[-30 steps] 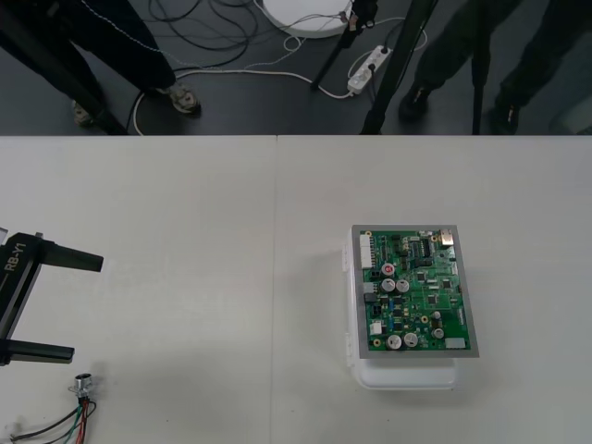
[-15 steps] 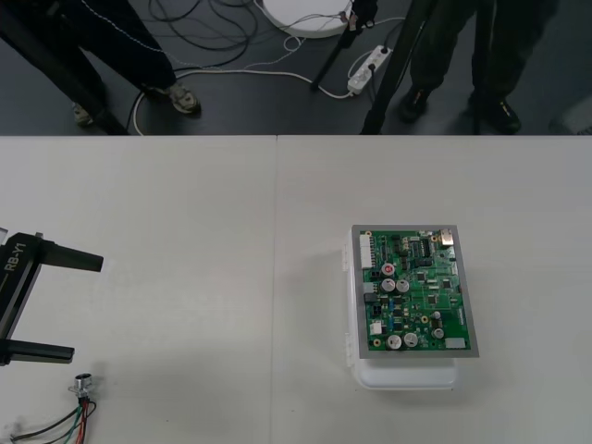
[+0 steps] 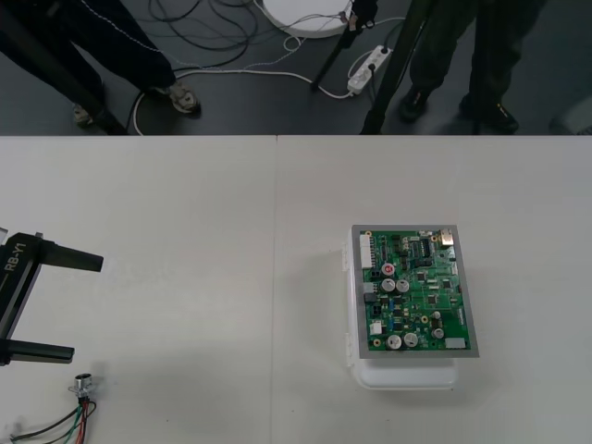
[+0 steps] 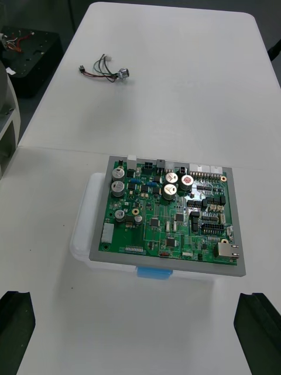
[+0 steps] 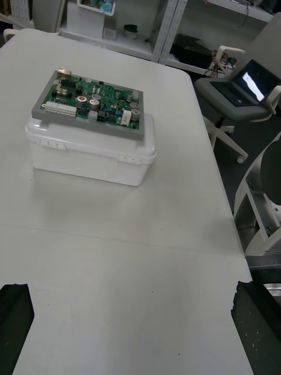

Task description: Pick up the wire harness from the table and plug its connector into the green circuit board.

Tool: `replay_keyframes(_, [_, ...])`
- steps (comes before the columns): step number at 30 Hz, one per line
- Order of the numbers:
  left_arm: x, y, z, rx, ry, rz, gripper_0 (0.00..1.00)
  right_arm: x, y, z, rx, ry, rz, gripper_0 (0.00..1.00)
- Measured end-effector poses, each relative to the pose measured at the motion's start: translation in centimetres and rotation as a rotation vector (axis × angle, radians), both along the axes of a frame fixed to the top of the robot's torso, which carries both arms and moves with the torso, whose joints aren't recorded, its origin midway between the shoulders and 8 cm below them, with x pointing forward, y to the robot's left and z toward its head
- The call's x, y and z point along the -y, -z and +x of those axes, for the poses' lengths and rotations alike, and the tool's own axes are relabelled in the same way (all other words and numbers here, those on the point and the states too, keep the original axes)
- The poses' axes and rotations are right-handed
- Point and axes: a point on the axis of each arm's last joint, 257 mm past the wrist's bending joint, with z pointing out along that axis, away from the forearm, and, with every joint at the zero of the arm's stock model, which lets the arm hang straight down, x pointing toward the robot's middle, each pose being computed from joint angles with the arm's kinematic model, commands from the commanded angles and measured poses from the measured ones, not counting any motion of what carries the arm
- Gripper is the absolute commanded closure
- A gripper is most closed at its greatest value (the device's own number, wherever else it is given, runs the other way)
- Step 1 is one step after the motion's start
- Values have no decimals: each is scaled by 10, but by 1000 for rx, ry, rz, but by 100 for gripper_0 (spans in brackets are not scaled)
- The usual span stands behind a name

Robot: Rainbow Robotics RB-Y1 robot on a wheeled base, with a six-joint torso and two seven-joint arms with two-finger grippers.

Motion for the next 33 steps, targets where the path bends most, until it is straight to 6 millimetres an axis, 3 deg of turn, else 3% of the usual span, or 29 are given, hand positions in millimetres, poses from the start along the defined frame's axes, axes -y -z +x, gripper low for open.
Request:
replay_keyframes(25, [0,0,0,0,0,0,0,0,0,0,0,0,0,0])
replay_keyframes(33, [-5,10,4,-31,-43,-28,0,0,0,0,0,0,0,0])
